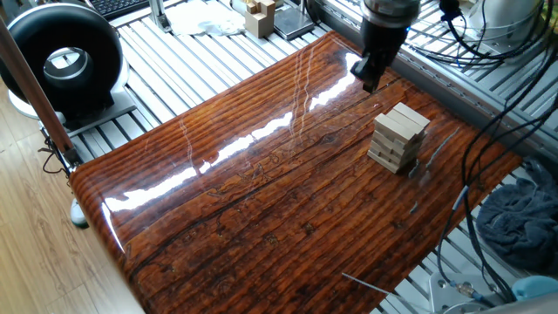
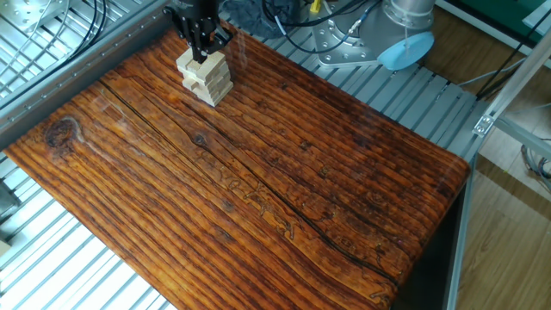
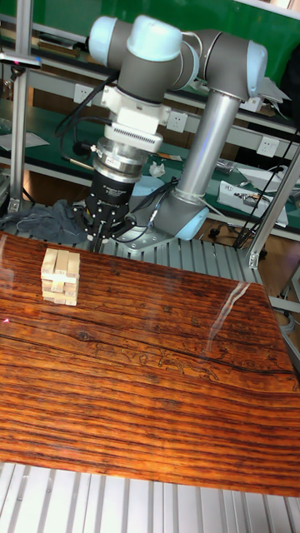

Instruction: Play Jenga

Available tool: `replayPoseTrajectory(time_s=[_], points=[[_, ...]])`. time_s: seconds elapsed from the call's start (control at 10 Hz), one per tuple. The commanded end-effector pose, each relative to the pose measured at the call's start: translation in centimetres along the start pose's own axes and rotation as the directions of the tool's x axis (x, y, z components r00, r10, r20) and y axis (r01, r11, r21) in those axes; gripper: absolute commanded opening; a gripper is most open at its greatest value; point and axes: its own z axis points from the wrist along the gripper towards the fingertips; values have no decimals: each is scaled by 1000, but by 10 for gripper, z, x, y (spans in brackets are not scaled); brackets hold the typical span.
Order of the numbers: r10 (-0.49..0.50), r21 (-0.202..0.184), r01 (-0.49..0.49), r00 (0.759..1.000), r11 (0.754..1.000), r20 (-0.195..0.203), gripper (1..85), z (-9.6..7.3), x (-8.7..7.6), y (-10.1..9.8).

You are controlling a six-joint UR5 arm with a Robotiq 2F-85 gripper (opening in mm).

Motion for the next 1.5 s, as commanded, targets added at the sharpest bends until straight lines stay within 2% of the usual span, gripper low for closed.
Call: replayPoseTrajectory(time_s=[0.0,0.2,0.4,0.5,0.6,0.7,0.9,1.0,1.2,1.4], points=[[12,-44,-11,1000,999,10,150,3,1,7],[25,-52,-24,1000,998,15,157,3,-1,9],[66,-43,-65,998,997,24,157,3,-3,6],[80,-23,-79,996,997,24,157,3,-3,1],[103,-6,-103,994,995,39,157,3,-7,-4],[145,-4,-145,987,989,64,157,3,-13,-6],[257,10,-260,959,966,118,153,1,-25,-15],[279,19,-283,953,959,117,147,1,-24,-18],[294,7,-296,949,955,119,147,1,-25,-15],[229,38,-235,965,971,125,183,6,-33,-24]])
